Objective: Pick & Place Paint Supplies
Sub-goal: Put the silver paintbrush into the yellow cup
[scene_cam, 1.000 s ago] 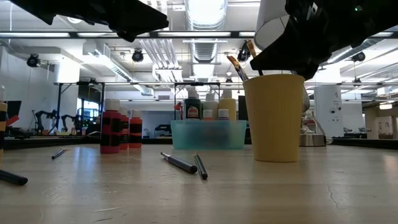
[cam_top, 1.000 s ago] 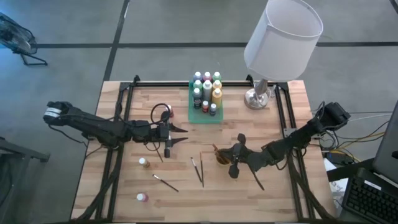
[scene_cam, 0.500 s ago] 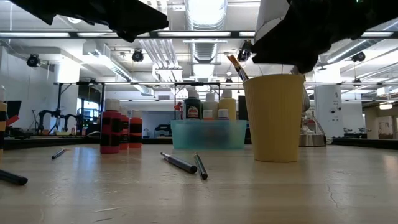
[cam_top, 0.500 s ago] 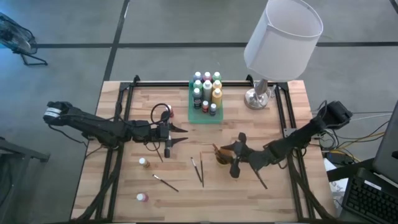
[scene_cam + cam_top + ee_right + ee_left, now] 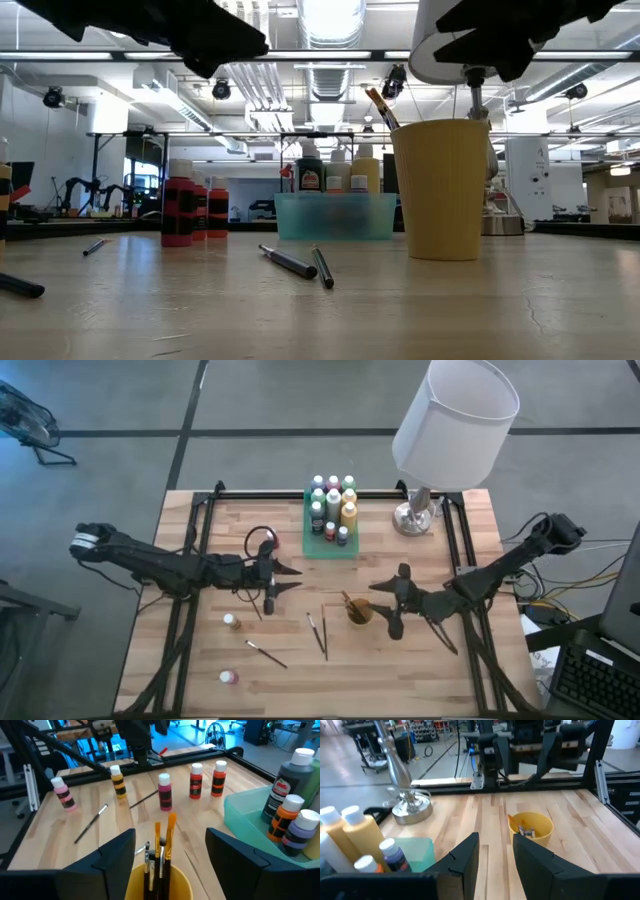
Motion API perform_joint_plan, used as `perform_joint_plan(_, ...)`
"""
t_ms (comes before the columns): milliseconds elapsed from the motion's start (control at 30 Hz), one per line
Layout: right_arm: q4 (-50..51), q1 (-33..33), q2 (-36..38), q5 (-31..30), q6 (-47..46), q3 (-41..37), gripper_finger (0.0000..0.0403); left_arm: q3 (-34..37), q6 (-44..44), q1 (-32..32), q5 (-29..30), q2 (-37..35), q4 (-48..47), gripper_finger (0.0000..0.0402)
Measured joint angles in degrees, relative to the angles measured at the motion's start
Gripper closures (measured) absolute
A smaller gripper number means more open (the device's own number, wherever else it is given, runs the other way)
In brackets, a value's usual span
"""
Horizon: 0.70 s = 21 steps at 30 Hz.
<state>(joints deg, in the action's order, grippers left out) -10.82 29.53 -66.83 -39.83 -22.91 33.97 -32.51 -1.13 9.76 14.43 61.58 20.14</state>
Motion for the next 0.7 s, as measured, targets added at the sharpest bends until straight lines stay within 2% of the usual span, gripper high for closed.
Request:
perform_joint_plan(400,3.8,0.2,5.7,-0.2,0.1,0.0,0.0143,-2.7,-3.2,0.1,-10.9,0.9,-13.1,0.0275)
perform_joint_plan(567,3.8,0.2,5.6,-0.2,0.3,0.0,0.0146,-6.9,-4.8,0.1,-10.9,6.5,-21.0,0.0276)
perform_joint_plan(700,4.1,0.2,5.2,-0.2,0.4,0.0,0.0158,-9.2,-8.4,0.2,-11.0,13.1,-23.7,0.0275)
